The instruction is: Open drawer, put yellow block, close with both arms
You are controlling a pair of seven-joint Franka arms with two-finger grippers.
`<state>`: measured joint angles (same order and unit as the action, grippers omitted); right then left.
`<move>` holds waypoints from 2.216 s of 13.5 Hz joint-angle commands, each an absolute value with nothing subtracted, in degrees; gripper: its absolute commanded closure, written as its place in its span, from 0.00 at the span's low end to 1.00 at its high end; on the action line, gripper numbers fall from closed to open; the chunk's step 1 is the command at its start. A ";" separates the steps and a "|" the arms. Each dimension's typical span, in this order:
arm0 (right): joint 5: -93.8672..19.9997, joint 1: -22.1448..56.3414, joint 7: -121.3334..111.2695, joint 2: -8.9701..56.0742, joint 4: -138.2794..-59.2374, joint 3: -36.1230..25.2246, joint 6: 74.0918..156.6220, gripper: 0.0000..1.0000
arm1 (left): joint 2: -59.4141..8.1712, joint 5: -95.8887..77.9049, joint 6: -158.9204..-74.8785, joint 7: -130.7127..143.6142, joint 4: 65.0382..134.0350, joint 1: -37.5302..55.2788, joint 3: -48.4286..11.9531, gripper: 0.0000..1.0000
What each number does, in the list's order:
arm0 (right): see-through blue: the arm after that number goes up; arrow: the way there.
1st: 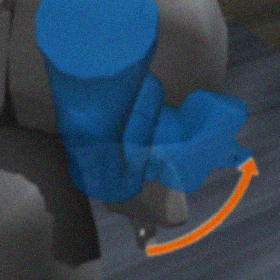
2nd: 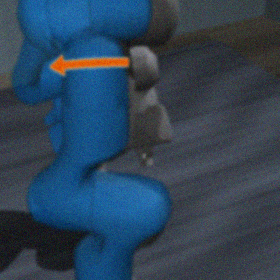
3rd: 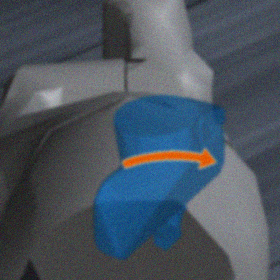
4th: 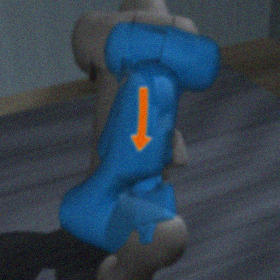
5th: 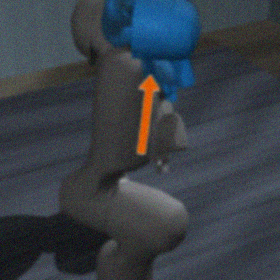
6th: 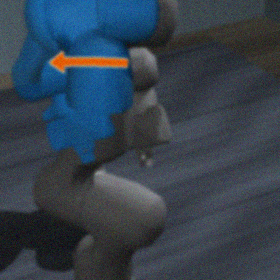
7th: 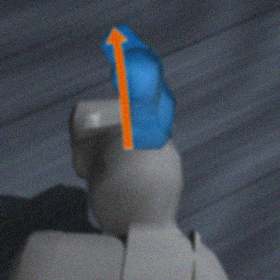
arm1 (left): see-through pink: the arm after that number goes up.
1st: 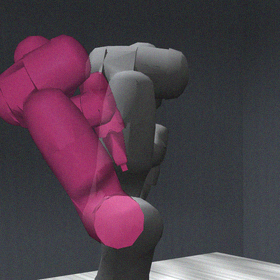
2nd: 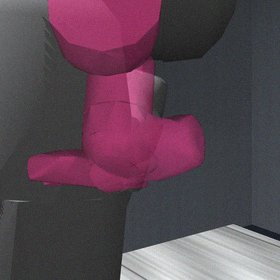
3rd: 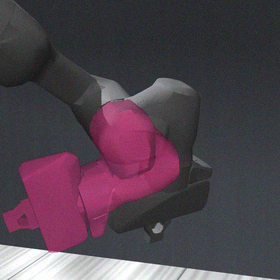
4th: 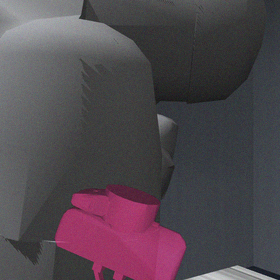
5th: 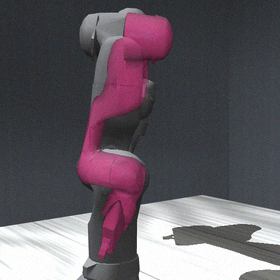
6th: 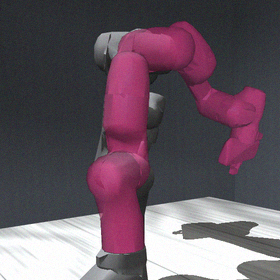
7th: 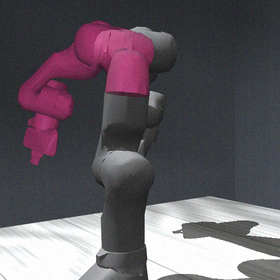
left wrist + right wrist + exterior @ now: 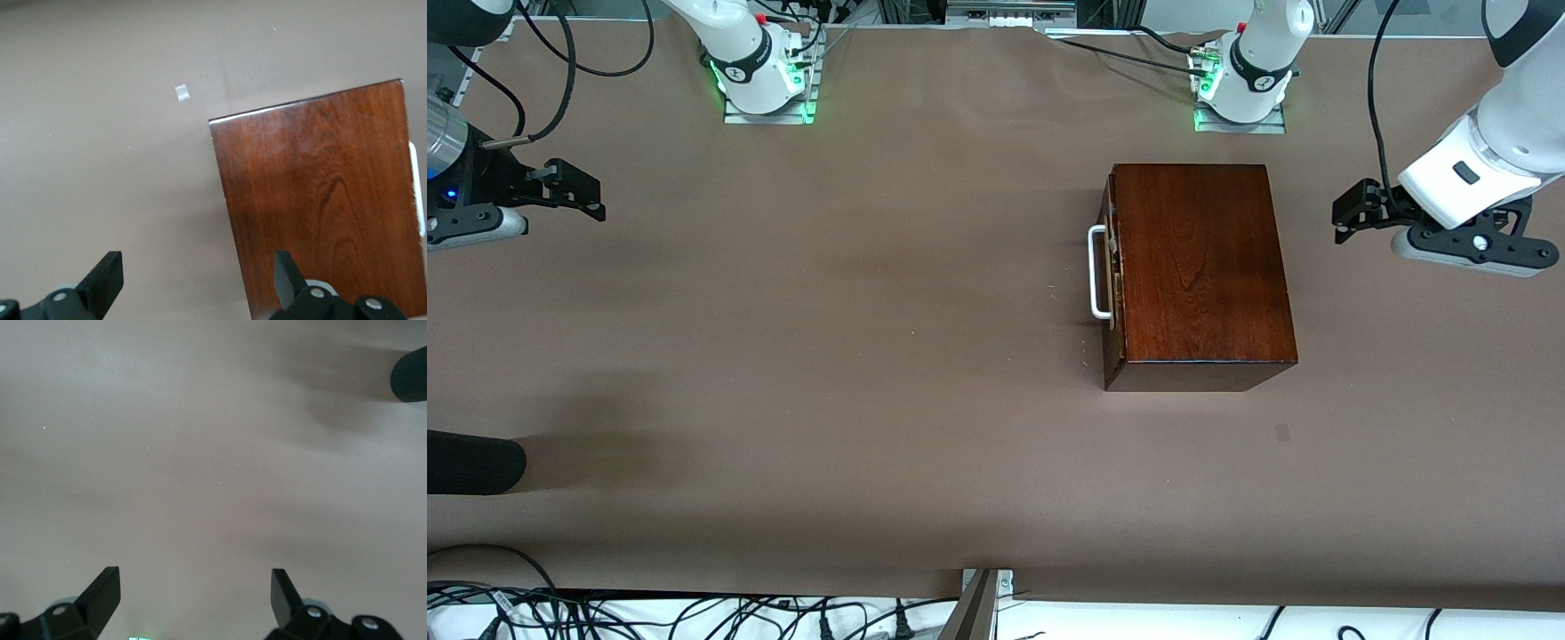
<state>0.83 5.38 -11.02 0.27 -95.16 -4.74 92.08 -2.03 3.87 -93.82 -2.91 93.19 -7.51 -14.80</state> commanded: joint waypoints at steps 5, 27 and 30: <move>0.70 5.27 -10.28 0.53 -94.04 -4.57 91.06 0.00 | 6.77 0.97 -98.19 -2.91 104.95 -9.49 -15.38 0.00; 0.70 5.27 -10.28 0.53 -94.04 -4.57 91.05 0.00 | -3.08 1.76 -91.67 1.67 90.35 -9.32 -15.55 0.00; 0.70 5.19 -10.28 0.53 -94.04 -4.57 91.05 0.00 | -3.08 1.85 -90.26 1.93 90.26 -9.14 -15.73 0.00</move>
<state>0.83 5.38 -11.02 0.28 -95.16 -4.74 92.08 -2.38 1.97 -91.98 1.33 92.22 -9.06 -15.23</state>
